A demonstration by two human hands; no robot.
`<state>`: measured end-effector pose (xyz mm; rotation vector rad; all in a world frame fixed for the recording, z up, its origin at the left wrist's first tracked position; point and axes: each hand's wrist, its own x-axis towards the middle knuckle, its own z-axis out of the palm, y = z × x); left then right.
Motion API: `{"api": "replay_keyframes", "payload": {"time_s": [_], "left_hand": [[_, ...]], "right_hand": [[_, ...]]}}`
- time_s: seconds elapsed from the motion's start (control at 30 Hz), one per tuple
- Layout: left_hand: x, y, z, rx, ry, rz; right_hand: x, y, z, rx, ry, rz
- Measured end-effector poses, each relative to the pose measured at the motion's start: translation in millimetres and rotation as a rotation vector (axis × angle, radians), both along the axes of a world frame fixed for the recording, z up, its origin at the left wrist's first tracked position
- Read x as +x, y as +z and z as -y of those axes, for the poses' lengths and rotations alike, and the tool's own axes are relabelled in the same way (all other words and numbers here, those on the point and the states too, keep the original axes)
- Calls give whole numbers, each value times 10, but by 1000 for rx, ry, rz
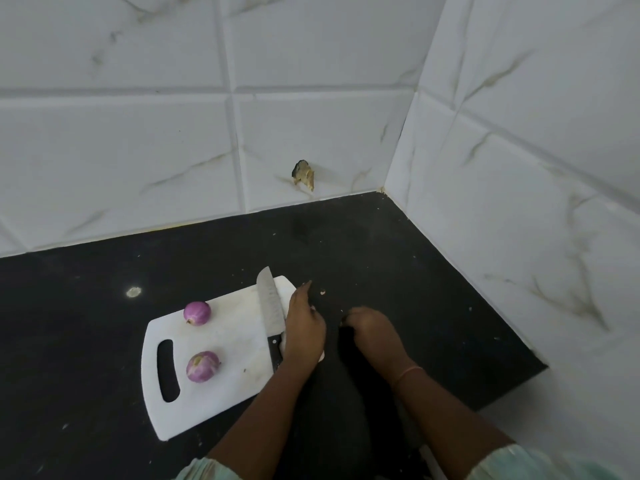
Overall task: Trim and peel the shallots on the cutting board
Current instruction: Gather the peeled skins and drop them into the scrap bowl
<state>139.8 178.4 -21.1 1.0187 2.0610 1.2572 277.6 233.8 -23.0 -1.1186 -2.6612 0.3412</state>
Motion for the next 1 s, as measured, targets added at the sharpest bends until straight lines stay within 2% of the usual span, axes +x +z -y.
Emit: {"api": "replay_keyframes", "payload": {"time_s": [0.03, 0.07, 0.13, 0.2, 0.27, 0.33, 0.43, 0.6, 0.7, 0.87, 1.0], "left_hand": [[18, 55, 5, -5, 3, 64], [42, 120, 10, -17, 1, 173], [110, 251, 19, -7, -14, 590], [235, 406, 44, 66, 5, 1027], [398, 538, 75, 106, 58, 1238], [623, 619, 98, 107, 84, 1294], [1057, 723, 177, 97, 80, 1324], [1806, 833, 440, 13, -44, 1416], [2168, 819, 630, -69, -115, 1416], [2698, 389, 965, -180, -153, 1378], [3028, -387, 1307, -355, -144, 1193]], "right_hand": [[-38, 68, 15, -109, -120, -146], [-78, 148, 43, -285, -287, -383], [-170, 300, 132, -811, -611, -937], [-181, 384, 227, -1201, -723, -1397], [-150, 491, 327, -1360, -741, -1588], [-61, 663, 465, -1331, -779, -1592], [226, 858, 703, -1142, -899, -1585], [854, 904, 1089, -946, -1019, -1833], [1220, 758, 1287, -911, -1102, -1936], [1696, 274, 1637, -929, -1229, -2134], [1991, -429, 2002, -869, -1439, -2036]]}}
